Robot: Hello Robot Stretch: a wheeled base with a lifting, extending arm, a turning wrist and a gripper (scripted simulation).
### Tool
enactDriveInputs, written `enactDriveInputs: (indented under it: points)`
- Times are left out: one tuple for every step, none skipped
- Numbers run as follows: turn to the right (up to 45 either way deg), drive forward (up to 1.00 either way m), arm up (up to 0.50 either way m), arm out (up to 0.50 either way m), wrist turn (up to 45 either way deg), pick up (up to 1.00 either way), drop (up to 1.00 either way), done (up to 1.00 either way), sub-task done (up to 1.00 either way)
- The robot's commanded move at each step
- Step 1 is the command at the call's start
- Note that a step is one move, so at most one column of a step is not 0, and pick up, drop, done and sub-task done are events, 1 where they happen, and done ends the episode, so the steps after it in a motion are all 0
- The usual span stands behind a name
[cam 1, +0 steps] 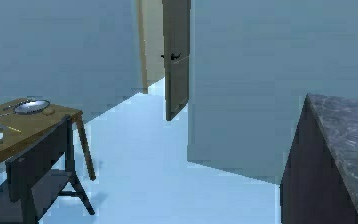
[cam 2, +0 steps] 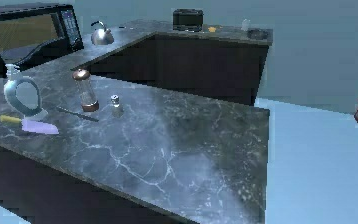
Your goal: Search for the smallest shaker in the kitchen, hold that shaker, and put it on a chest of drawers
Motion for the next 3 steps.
enactDriveInputs:
  points:
    - [-12.0, 0.00, 0.00, 0.00, 0.0, 0.00, 0.00, 0.00, 0.00]
    - [0.0, 0.00, 0.50, 0.00, 0.0, 0.00, 0.00, 0.00, 0.00]
    - [0.0, 0.00, 0.38, 0.00, 0.0, 0.00, 0.00, 0.00, 0.00]
